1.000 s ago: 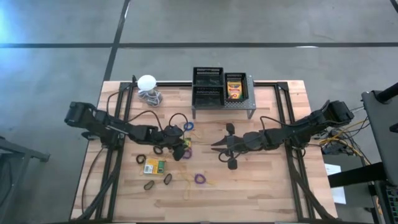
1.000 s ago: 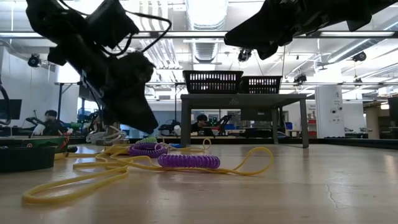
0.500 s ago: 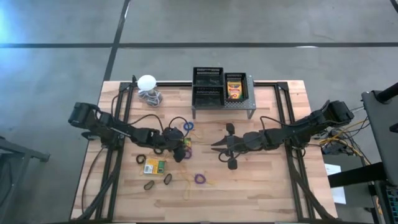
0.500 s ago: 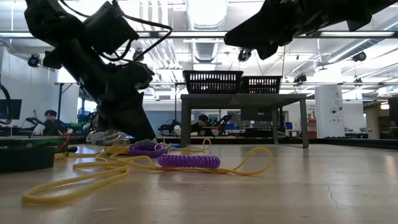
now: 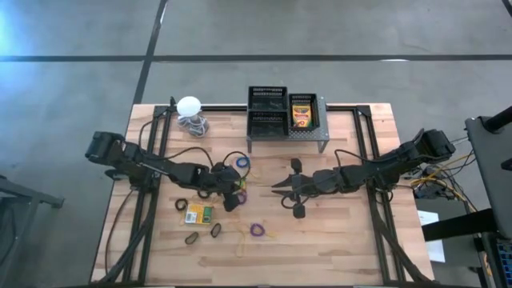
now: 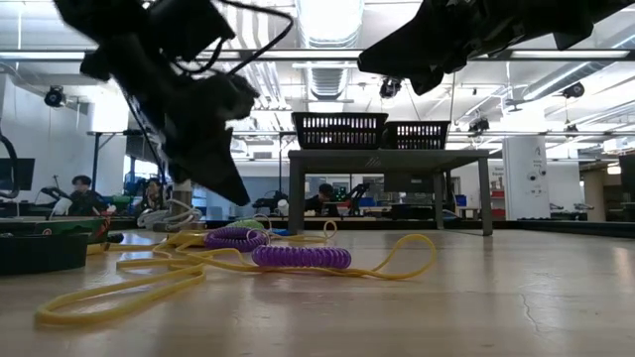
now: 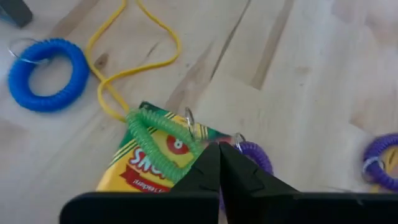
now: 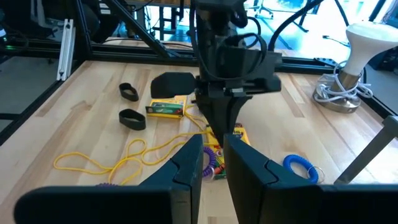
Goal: Pick & Place Office Desk Supplies
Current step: Put the green spring keychain into the top left black bin
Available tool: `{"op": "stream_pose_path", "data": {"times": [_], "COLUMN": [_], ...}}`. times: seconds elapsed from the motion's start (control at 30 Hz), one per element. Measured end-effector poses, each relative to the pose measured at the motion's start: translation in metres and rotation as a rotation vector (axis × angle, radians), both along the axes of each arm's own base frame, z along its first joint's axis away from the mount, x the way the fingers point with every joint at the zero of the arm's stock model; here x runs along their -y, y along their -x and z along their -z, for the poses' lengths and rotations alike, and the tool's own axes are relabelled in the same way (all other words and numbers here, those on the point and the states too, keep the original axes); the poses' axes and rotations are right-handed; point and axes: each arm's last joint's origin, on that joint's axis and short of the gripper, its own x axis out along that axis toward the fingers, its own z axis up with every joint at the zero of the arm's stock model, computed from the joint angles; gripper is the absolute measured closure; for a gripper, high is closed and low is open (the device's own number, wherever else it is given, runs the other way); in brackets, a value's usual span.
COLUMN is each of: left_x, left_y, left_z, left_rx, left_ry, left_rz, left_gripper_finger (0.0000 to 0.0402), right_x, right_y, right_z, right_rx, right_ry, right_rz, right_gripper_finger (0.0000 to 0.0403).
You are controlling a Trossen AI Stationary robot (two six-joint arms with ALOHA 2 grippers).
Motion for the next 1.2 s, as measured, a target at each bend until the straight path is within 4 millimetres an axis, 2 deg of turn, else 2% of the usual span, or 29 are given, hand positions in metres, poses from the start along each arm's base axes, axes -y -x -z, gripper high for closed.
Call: {"op": "stream_pose_path", "data": {"times": [0.1, 0.27, 0.37, 0.57, 0.73, 0.93, 1.2], "left_x": [0.0, 0.001, 0.0, -0.005, -0.006, -0.006, -0.006], "left_y": [-0.004, -0.011, -0.011, -0.018, -0.025, -0.026, -0.024], "left_z": [-0.011, -0.019, -0.018, -0.012, 0.002, 0.01, 0.012], "left_rx": [-0.048, -0.016, -0.005, 0.012, -0.025, -0.057, -0.084], "left_ry": [-0.037, -0.057, -0.097, -0.143, -0.238, -0.268, -0.245], "left_rz": [0.002, 0.022, 0.072, 0.086, 0.194, 0.227, 0.248], "left_gripper_finger": [0.04, 0.0389, 0.0355, 0.0261, 0.0229, 0.0253, 0.0346], "right_x": [0.0, 0.0, 0.0, 0.0, 0.0, 0.0, 0.0], "right_y": [0.0, 0.0, 0.0, 0.0, 0.0, 0.0, 0.0], "right_z": [0.0, 0.0, 0.0, 0.0, 0.0, 0.0, 0.0], "right_rx": [0.0, 0.0, 0.0, 0.001, 0.0, -0.001, -0.001], "right_ry": [0.0, 0.0, 0.0, 0.0, 0.0, 0.0, 0.0], "right_rz": [0.0, 0.0, 0.0, 0.0, 0.001, 0.001, 0.001], "right_gripper_finger": [0.0342, 0.0346, 0.0346, 0.034, 0.0341, 0.0343, 0.0344]}}
